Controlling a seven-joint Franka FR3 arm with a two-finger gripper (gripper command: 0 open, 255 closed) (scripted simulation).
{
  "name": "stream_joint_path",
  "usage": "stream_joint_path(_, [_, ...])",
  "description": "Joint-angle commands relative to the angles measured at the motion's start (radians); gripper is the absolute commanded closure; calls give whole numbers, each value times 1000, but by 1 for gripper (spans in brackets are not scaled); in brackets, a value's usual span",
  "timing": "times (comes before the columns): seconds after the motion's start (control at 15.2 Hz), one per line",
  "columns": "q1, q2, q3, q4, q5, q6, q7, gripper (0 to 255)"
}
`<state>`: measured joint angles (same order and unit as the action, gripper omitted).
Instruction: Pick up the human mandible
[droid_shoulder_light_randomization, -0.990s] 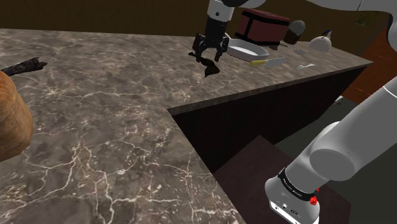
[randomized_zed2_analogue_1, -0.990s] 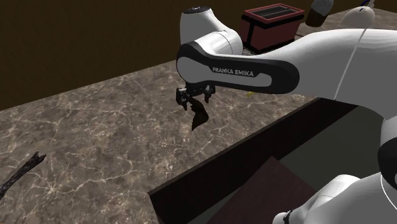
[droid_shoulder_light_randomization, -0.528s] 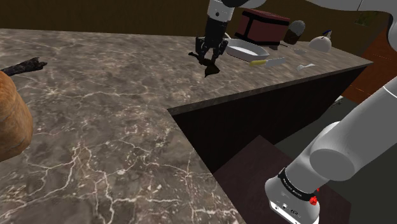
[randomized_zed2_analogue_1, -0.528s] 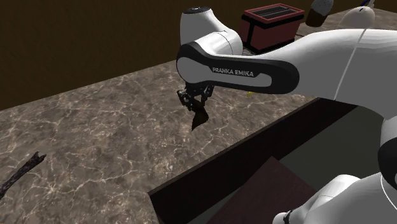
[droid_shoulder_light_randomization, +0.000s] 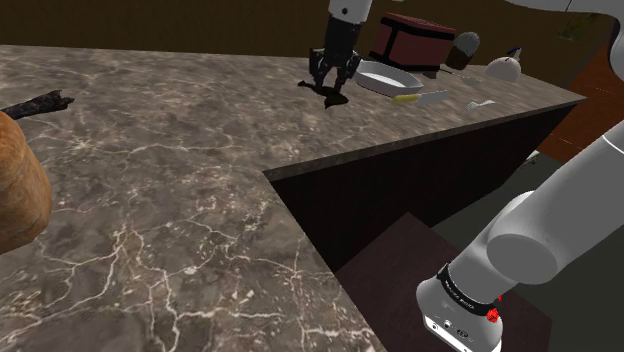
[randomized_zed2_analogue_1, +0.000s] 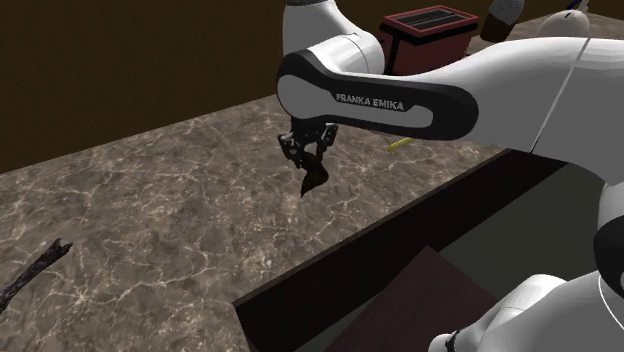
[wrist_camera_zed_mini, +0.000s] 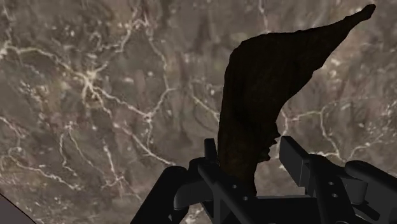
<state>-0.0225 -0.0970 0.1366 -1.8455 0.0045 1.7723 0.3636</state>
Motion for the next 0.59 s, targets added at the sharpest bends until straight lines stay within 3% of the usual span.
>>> stream_joint_path(0.0, [1, 2, 1, 28, 0, -27, 2, 255])
stream_joint_path(0.53, [1, 17, 1, 154, -2, -138, 3, 255])
